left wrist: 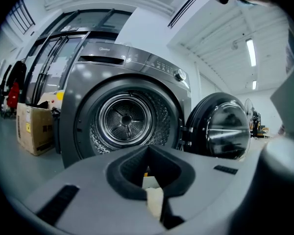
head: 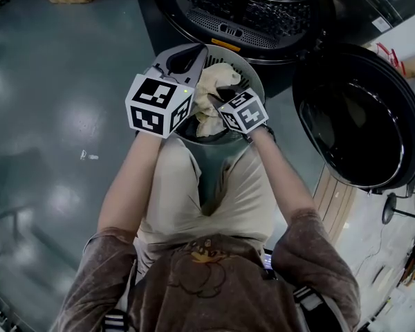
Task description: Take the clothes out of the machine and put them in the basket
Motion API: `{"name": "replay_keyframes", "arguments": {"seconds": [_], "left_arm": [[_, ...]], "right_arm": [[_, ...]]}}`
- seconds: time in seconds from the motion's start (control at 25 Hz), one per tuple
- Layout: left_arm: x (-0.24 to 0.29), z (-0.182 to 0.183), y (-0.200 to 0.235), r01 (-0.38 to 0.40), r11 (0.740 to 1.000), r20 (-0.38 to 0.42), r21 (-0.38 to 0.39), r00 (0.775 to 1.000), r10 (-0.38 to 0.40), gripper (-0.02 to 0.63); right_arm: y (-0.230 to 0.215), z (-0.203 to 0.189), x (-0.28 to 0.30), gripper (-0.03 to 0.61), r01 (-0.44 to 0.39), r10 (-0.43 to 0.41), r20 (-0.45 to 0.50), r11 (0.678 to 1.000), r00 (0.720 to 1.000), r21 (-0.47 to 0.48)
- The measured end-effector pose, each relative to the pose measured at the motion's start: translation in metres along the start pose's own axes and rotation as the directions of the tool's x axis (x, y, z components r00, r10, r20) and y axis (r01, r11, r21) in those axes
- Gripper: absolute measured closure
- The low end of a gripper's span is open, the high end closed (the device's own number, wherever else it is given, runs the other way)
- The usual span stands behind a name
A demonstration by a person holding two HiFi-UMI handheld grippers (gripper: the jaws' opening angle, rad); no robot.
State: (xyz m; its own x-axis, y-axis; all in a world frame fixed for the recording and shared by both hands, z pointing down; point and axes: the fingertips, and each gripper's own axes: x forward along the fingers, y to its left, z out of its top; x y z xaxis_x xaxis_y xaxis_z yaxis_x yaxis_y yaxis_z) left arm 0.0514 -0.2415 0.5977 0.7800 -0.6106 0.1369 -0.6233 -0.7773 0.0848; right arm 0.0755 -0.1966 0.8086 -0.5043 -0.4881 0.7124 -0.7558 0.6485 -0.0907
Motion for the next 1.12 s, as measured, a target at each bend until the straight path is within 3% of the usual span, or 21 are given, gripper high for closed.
{"name": "replay_keyframes", "arguments": {"seconds": [0.16,0.48,0.52,0.64,0.72,0.88,1.12], "left_arm": [[-0.002,0.001,-0.001,-0.001,1.000,0.001,0.001,1.000,0.001,0.611],[-0.006,-0.001,0.007,-0.007,1.000,0.005,-0.018,1.000,0.007,0.611],[-0.005,-0.001,0.007,-0.003,1.000,0.004,-0.018,1.000,0.003,0.611],[-0.003,-0.003,0.009,0.011,1.000,0.003,-0.027,1.000,-0.011,0.611],[-0.001,-0.005,0.011,0.017,0.999,0.002,-0.036,1.000,-0.017,0.611],[0.000,-0.004,0.019,0.011,0.998,0.009,-0.064,1.000,-0.011,0.611],[0.000,0.009,0.036,-0.026,0.983,0.013,-0.181,0.999,0.029,0.611]], "right_arm": [[0.014,-0.010,0.015,0.541,-0.056,0.057,-0.045,0.998,0.997,0.027],[0.013,-0.008,0.019,0.523,-0.053,0.053,-0.050,0.999,0.997,-0.003],[0.012,-0.007,0.019,0.499,-0.047,0.046,-0.048,0.999,0.998,-0.012],[0.011,-0.003,0.019,0.331,-0.037,0.036,-0.043,0.999,0.998,-0.028],[0.008,-0.001,0.017,0.279,-0.023,0.022,-0.044,0.999,0.999,-0.024],[-0.004,0.015,0.006,0.219,0.014,-0.014,-0.008,1.000,1.000,0.000],[-0.023,0.064,-0.029,0.208,0.058,-0.063,0.061,0.995,0.996,0.076]]}}
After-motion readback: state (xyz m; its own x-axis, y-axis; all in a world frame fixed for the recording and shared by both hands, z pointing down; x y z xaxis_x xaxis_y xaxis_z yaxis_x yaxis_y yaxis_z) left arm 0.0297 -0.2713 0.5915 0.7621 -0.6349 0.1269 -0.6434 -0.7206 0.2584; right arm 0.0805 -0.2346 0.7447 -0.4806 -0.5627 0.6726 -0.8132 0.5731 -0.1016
